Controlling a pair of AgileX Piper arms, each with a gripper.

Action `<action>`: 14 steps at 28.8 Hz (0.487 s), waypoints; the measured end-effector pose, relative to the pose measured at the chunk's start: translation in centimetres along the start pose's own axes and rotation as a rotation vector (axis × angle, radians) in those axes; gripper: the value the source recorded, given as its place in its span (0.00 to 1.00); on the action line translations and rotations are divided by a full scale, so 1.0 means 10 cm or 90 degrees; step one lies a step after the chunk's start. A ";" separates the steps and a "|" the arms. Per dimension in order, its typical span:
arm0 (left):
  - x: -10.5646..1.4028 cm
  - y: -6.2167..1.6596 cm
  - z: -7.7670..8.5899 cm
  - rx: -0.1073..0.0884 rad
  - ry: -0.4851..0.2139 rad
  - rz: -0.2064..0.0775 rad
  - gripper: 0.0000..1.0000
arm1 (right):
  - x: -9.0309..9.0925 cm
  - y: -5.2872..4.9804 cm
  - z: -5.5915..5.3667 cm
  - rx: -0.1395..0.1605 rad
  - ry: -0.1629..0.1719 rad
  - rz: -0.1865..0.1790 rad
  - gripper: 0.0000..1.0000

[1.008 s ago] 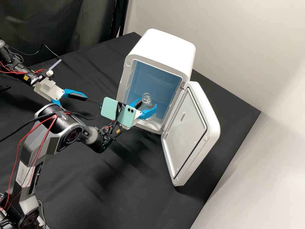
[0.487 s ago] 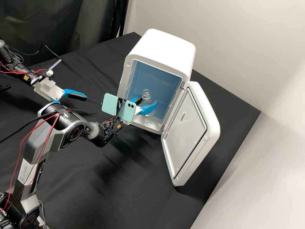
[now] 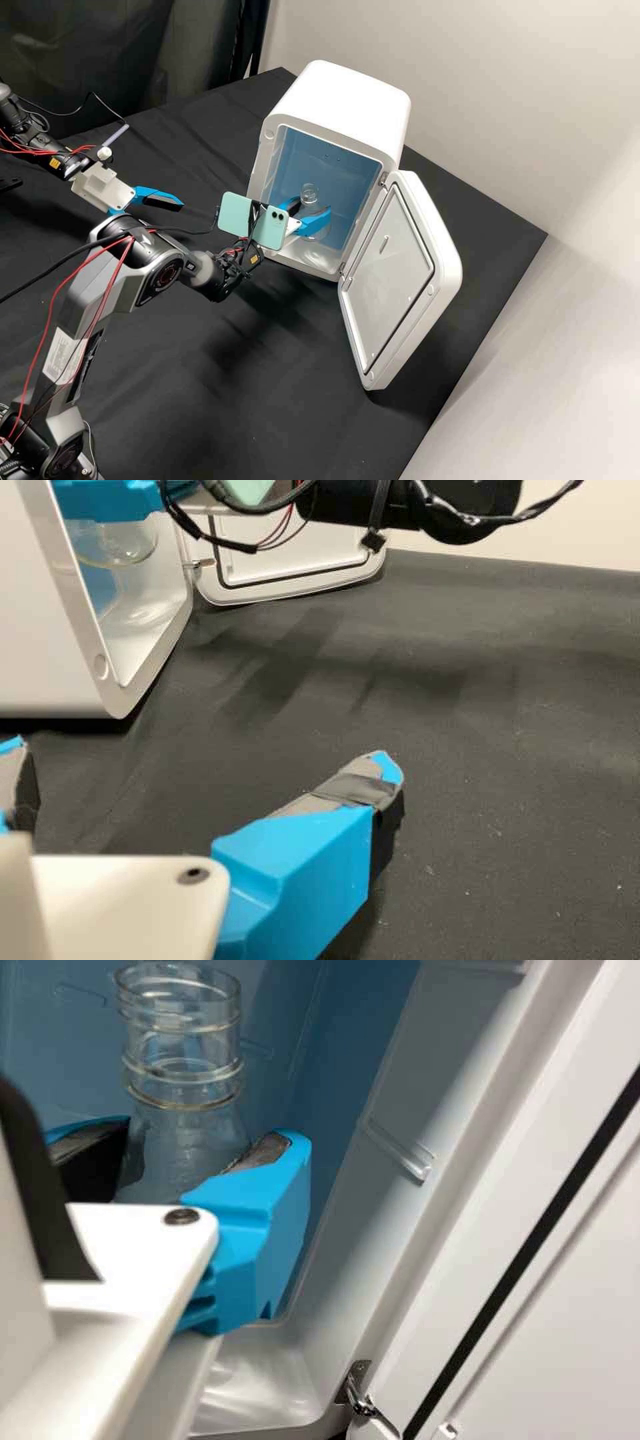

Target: Place the flask in the incubator

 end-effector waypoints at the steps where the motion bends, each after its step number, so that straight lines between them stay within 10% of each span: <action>1: 0.00 0.000 0.00 0.000 0.000 0.000 1.00 | 0.01 -0.03 0.00 0.000 -0.002 -0.004 0.00; 14: 0.01 0.040 0.00 0.003 0.006 -0.005 1.00 | 0.18 -0.16 -0.03 -0.013 0.001 -0.016 0.00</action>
